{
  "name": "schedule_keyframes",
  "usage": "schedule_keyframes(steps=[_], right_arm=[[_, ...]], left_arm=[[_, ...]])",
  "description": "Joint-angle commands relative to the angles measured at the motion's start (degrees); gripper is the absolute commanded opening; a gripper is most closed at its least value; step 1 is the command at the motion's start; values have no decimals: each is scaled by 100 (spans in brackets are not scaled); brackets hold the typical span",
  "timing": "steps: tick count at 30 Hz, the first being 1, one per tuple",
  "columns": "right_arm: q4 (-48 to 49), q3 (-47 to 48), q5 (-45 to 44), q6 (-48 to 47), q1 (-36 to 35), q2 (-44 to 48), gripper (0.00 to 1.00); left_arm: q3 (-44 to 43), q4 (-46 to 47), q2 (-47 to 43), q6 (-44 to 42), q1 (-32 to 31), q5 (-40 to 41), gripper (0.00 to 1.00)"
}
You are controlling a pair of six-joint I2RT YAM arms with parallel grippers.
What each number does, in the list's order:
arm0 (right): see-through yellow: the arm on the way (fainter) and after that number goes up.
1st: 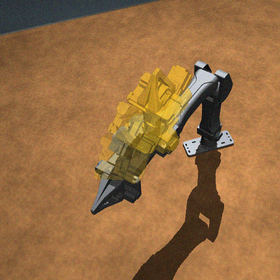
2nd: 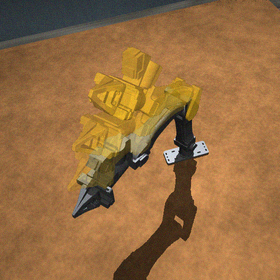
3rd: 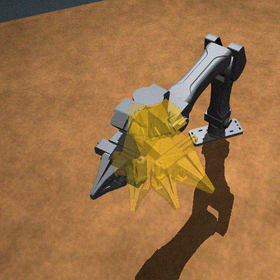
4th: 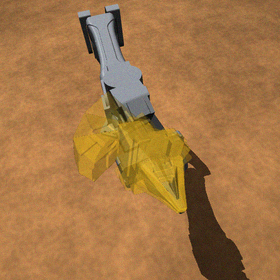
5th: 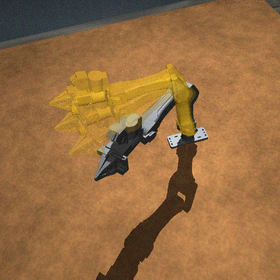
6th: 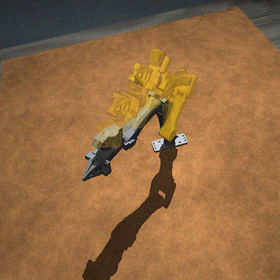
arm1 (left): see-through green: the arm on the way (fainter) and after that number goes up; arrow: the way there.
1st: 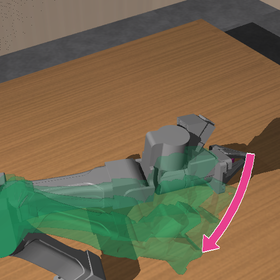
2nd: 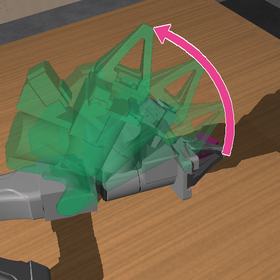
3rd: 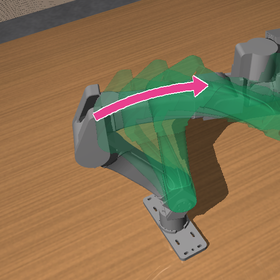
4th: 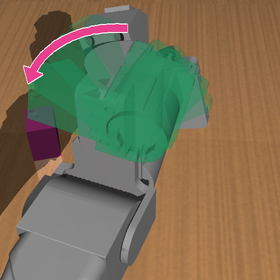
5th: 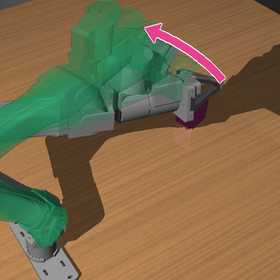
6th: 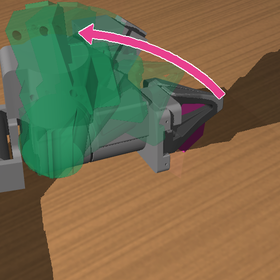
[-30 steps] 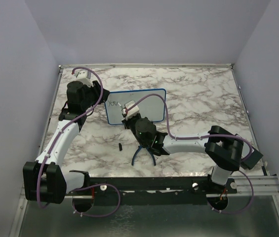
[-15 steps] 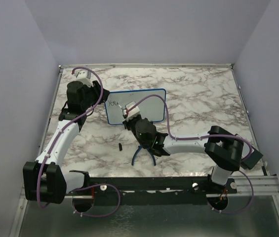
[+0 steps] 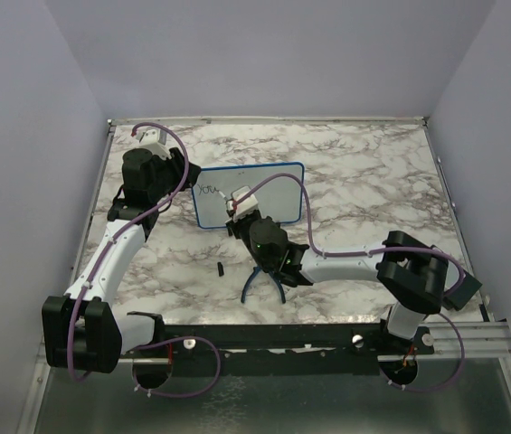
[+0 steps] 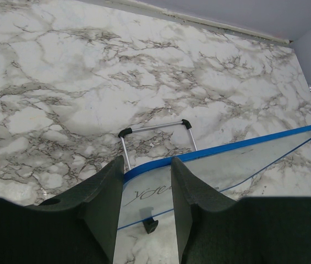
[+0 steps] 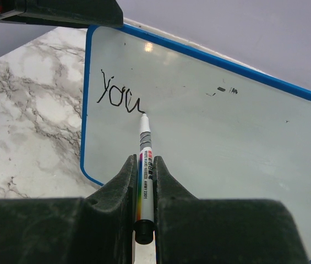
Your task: Write a sentence on the whiteboard
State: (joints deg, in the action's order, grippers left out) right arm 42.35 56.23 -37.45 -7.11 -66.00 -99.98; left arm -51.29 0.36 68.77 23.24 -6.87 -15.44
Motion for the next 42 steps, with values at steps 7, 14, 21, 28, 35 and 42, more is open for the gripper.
schedule_keyframes(steps=[7, 14, 21, 28, 35, 42], right_arm=[[29, -260, 344, -136, 27, 354, 1], [99, -348, 102, -185, -56, 519, 0], [147, -355, -366, -156, -55, 515, 1], [267, -377, -439, -202, -50, 524, 1], [309, -322, -530, -290, -41, 418, 1], [294, -186, -509, -343, -21, 276, 1]], left_arm=[[68, -85, -92, -9, -17, -231, 40], [75, -85, -96, -8, -22, -226, 40], [82, -81, -92, -10, -23, -224, 40], [84, -85, -92, -13, -20, -226, 40], [84, -85, -92, -12, -20, -240, 40], [84, -80, -99, -13, -24, -248, 40]])
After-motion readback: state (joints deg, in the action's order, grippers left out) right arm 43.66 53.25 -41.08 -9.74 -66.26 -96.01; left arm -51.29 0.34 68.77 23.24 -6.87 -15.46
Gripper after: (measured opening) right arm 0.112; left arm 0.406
